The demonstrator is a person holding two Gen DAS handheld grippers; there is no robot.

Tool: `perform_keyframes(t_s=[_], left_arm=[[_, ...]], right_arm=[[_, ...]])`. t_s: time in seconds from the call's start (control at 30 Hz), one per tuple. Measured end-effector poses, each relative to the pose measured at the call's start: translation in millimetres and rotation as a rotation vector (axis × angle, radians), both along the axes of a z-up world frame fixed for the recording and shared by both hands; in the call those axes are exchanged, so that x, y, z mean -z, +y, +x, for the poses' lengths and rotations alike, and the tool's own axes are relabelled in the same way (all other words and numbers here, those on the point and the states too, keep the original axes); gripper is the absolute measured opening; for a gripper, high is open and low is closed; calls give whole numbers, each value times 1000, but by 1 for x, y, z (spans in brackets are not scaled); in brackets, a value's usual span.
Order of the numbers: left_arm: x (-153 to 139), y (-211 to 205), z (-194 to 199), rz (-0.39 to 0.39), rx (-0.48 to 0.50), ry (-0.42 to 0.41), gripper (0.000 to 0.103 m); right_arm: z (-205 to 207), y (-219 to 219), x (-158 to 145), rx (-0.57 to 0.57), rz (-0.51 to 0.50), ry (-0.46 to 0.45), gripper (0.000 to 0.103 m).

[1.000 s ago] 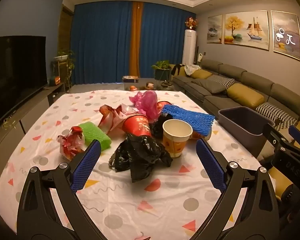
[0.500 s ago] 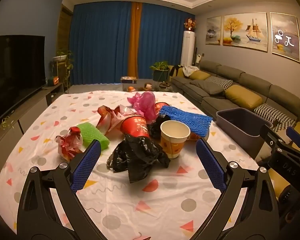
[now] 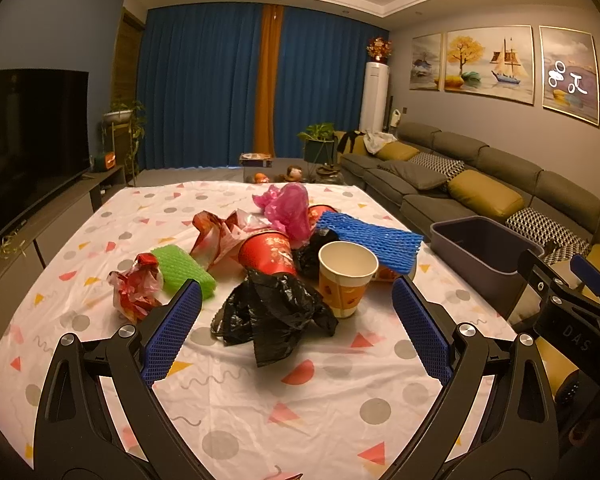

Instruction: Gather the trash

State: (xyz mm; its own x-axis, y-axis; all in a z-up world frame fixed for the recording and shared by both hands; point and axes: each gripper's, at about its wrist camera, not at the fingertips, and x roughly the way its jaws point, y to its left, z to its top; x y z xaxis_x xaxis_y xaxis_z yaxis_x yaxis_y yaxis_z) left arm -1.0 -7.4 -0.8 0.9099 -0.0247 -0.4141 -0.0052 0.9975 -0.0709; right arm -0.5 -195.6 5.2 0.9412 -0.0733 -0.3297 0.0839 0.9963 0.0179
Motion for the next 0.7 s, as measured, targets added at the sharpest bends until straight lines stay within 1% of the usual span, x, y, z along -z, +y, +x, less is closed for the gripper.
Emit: perform_keyframes(t_s=[0.7], left_arm=[[1,-3,2,-3,6,-4,94]], right_arm=[[0,-2,0,4,0,-7,98]])
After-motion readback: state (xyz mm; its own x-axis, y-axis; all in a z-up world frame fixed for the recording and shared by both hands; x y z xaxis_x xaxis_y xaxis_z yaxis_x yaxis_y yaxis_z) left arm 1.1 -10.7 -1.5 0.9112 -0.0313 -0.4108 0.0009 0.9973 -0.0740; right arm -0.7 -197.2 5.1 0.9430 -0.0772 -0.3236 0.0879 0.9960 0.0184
